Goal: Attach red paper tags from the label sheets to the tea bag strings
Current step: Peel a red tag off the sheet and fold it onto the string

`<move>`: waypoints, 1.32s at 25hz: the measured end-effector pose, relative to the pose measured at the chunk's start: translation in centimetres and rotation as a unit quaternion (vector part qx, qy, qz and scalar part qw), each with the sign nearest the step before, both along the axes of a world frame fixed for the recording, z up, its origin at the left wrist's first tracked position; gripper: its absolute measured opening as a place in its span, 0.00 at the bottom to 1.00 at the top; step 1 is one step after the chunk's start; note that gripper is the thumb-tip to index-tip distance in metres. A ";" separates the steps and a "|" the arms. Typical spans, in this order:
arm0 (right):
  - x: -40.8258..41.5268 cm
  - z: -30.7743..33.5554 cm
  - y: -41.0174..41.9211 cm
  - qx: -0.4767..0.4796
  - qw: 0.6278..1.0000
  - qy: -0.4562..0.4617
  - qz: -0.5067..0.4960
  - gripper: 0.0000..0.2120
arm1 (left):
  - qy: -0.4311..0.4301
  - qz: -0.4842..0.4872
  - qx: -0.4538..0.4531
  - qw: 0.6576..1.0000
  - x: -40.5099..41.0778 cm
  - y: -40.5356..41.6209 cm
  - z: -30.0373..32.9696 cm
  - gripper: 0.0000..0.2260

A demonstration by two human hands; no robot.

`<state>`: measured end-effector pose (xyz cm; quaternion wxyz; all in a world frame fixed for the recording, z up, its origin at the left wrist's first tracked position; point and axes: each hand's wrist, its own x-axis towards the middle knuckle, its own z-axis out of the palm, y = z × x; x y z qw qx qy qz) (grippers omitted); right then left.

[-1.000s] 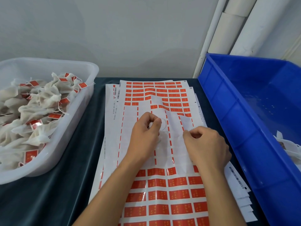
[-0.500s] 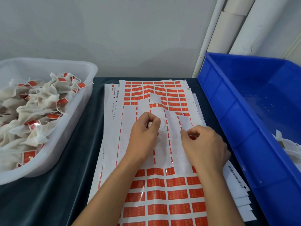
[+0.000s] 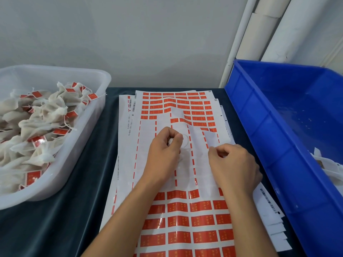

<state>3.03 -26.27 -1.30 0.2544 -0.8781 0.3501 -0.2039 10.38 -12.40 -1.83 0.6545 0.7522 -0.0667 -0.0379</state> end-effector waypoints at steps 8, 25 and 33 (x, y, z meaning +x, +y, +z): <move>0.0 -0.1 -0.2 0.009 1.000 -0.004 -0.009 0.09 | -0.001 0.000 0.001 1.000 0.1 0.0 -0.1 0.06; 0.0 0.8 -1.6 0.307 0.882 -0.333 -0.131 0.09 | 0.003 0.004 -0.017 1.000 0.3 0.2 -0.2 0.07; 0.9 1.5 0.9 0.291 0.895 -0.323 0.104 0.06 | 0.011 0.011 -0.064 0.998 0.6 0.5 0.4 0.08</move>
